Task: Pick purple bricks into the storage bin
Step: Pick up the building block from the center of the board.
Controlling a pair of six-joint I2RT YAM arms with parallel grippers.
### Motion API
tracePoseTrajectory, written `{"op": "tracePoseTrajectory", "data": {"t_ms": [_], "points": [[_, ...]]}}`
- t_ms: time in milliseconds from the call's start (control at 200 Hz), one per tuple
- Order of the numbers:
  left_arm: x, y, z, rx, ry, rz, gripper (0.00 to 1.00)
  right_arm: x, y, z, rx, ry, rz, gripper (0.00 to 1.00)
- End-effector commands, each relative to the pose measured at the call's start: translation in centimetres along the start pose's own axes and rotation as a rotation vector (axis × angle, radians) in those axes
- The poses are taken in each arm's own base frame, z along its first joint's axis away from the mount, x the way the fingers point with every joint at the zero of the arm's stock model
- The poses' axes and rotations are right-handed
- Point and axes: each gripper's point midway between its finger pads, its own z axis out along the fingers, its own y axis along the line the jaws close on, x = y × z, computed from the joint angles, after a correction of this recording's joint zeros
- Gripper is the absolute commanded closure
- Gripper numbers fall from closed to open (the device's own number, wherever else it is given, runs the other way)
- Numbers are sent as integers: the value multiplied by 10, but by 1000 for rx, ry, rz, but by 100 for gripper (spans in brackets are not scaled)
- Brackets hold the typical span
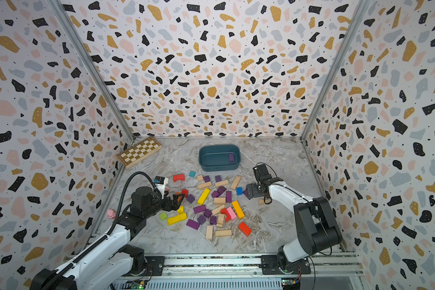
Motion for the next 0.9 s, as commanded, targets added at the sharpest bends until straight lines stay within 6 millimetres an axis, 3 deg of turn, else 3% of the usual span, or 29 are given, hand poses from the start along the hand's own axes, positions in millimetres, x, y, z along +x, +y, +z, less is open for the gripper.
{"op": "tracePoseTrajectory", "data": {"t_ms": [0,896], "points": [[-7,-3,1,11,-23,11,1,-7,-5,-2,12,-29,26,0],[-6,-2,3,10,-13,10,1,-11,13,24,-31,-9,3,0]]}}
